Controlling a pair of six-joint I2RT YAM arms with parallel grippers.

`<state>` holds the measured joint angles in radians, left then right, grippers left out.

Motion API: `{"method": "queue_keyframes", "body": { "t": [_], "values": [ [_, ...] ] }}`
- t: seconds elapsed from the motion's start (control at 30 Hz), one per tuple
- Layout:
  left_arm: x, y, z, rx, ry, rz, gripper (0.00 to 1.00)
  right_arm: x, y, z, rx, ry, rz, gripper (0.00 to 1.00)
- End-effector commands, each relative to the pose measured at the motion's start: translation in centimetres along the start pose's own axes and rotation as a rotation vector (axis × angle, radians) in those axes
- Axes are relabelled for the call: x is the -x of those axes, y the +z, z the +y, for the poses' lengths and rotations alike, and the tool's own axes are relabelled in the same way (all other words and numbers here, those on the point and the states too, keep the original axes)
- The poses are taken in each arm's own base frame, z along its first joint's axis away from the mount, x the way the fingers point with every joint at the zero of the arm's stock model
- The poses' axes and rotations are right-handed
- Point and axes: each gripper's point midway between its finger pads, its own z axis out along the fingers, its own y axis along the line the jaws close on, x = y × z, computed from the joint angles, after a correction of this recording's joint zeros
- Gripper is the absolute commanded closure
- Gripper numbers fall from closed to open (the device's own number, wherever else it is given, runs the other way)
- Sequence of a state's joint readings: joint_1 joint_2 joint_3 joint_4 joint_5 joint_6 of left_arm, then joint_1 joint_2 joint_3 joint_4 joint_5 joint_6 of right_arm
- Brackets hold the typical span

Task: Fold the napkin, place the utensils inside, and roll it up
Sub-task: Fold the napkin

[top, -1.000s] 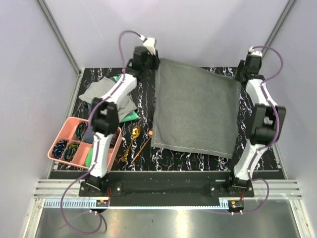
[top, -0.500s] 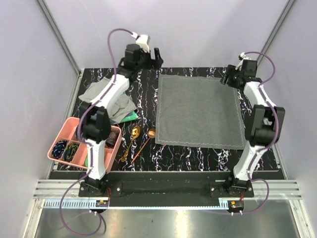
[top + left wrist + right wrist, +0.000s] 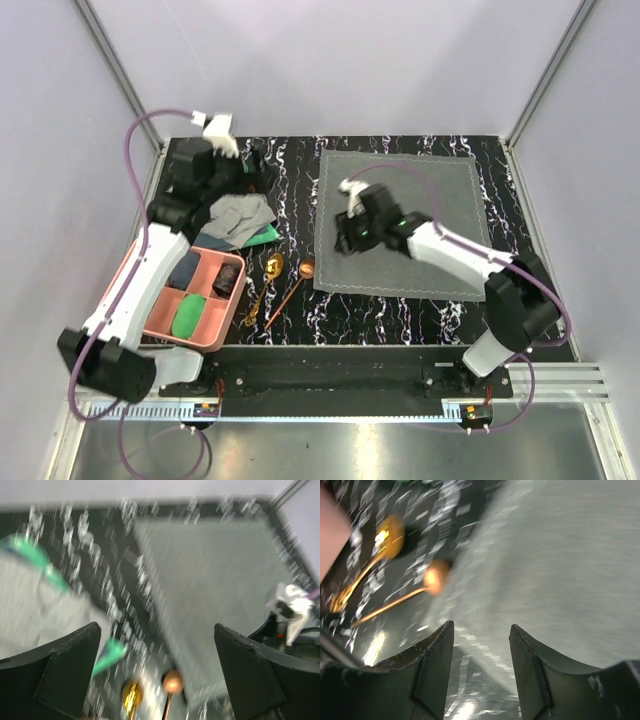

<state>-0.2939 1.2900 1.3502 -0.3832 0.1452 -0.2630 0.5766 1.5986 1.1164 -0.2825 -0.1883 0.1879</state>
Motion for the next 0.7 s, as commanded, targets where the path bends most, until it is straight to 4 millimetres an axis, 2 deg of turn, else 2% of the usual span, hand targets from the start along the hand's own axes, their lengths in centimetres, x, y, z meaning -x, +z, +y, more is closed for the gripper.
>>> {"method": "queue_keyframes", "body": {
  "t": [0.0, 0.03, 0.1, 0.17, 0.2, 0.23, 0.27, 0.3, 0.33, 0.37, 0.53, 0.67],
  "values": [
    [-6.4, -3.4, 4.4, 0.131, 0.015, 0.151, 0.01, -1.4, 1.0, 5.0, -0.006, -0.13, 0.002, 0.44],
    [-7.5, -3.8, 5.6, 0.161, 0.005, 0.168, 0.01, -2.3, 1.7, 5.3, -0.02, -0.143, 0.029, 0.44],
    [-7.6, -4.8, 6.5, 0.191, 0.022, 0.148, 0.01, -3.0, 2.5, 7.1, -0.048, -0.194, 0.034, 0.44],
    [-8.2, -5.3, 8.1, 0.262, 0.047, 0.148, 0.01, -4.6, 4.0, 7.6, -0.081, -0.221, 0.085, 0.44],
    [-8.5, -5.4, 8.6, 0.279, 0.056, 0.154, 0.01, -4.2, 4.3, 8.4, -0.122, -0.245, 0.068, 0.44],
    [-8.9, -5.4, 9.0, 0.29, 0.062, 0.165, 0.01, -5.7, 5.2, 7.5, -0.193, -0.257, 0.122, 0.44],
    [-9.3, -5.3, 9.3, 0.296, 0.069, 0.179, 0.01, -6.0, 5.6, 7.4, -0.23, -0.263, 0.135, 0.44],
    [-9.5, -5.3, 9.5, 0.302, 0.066, 0.19, 0.01, -5.5, 5.6, 8.0, -0.28, -0.288, 0.112, 0.45],
    [-9.9, -5.3, 9.6, 0.303, 0.065, 0.2, 0.01, -6.7, 5.9, 7.3, -0.33, -0.313, 0.153, 0.45],
    [-10.0, -5.3, 9.6, 0.304, 0.065, 0.203, 0.01, -6.5, 5.8, 7.2, -0.375, -0.336, 0.139, 0.45],
    [-10.1, -5.6, 9.7, 0.306, 0.061, 0.2, 0.01, -7.6, 5.1, 8.6, -0.427, -0.35, 0.123, 0.46],
    [-10.0, -5.7, 9.7, 0.307, 0.058, 0.193, 0.01, -8.2, 4.8, 8.8, -0.454, -0.368, 0.111, 0.48]
  ]
}}
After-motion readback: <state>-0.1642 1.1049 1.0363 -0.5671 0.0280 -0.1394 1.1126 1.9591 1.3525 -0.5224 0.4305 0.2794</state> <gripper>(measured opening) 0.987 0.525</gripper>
